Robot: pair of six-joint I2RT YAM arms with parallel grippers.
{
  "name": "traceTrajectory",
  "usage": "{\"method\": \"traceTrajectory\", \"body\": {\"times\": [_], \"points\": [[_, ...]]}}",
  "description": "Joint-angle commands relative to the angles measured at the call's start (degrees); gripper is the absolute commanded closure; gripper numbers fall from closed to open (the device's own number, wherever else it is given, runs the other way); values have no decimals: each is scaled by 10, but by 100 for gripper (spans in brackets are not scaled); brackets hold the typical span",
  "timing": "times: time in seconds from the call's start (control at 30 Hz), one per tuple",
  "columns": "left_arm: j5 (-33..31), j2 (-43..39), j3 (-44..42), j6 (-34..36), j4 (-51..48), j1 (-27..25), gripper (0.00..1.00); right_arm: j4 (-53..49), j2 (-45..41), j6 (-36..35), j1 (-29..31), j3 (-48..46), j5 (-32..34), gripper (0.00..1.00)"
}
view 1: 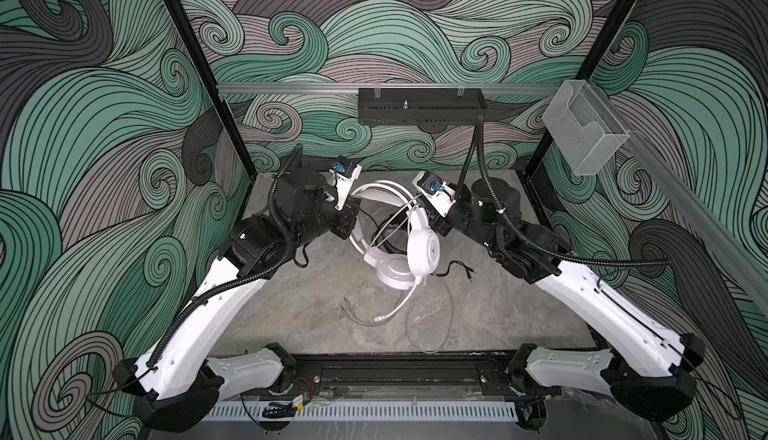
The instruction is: Wrap the headphones
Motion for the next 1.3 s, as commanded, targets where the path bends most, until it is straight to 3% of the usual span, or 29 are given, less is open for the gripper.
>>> {"method": "traceTrajectory", "body": {"times": [0.0,0.3,0.57,0.73,0.97,1.27], "points": [[33,-12,51,-49,12,-1,100,80,-15,78,-28,-26,-66,80],[47,15,131,-80,-3,0,100,195,-22,215,-84,-95,-189,70],[81,35,178,-131,32,0,100,263,-6,304,-115,-139,-214,73],[105,49,203,-185,75,0,100,277,4,325,-116,-157,-220,78],[114,77,249,-229,93,0,100,297,5,338,-116,-181,-228,71],[66,85,261,-269,101,0,100,346,40,380,-115,-198,-253,70]]}}
